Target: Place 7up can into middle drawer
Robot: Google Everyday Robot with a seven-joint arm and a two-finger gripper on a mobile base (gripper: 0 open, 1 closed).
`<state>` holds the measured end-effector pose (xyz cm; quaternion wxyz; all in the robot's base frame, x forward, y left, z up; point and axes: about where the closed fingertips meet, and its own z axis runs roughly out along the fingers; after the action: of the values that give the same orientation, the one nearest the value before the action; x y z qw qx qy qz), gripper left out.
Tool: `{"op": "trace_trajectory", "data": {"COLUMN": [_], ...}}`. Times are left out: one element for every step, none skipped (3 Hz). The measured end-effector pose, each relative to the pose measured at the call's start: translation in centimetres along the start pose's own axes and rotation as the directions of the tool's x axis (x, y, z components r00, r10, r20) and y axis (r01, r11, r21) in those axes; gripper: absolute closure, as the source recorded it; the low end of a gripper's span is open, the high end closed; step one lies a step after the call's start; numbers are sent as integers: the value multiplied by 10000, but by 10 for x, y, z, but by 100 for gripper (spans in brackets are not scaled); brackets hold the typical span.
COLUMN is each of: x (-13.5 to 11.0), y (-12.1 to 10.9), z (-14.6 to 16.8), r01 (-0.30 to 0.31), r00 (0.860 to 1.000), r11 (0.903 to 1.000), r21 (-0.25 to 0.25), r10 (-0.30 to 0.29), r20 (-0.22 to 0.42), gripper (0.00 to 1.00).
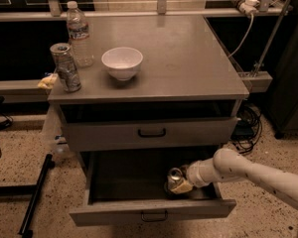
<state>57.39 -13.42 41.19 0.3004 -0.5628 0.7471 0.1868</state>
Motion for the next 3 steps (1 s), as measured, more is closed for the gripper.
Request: {"op": "trace_trajectory", "data": {"x": [0, 0, 0], "y": [0, 0, 0], "z": [0, 0, 0], "r01": [0, 0, 0], "r00": [10000, 10000, 10000], "r11": [10000, 10000, 10000], "r21": [-1, -1, -1], "r10": [0, 0, 0], "r20": [0, 0, 0], "gripper": [58, 34, 11]}}
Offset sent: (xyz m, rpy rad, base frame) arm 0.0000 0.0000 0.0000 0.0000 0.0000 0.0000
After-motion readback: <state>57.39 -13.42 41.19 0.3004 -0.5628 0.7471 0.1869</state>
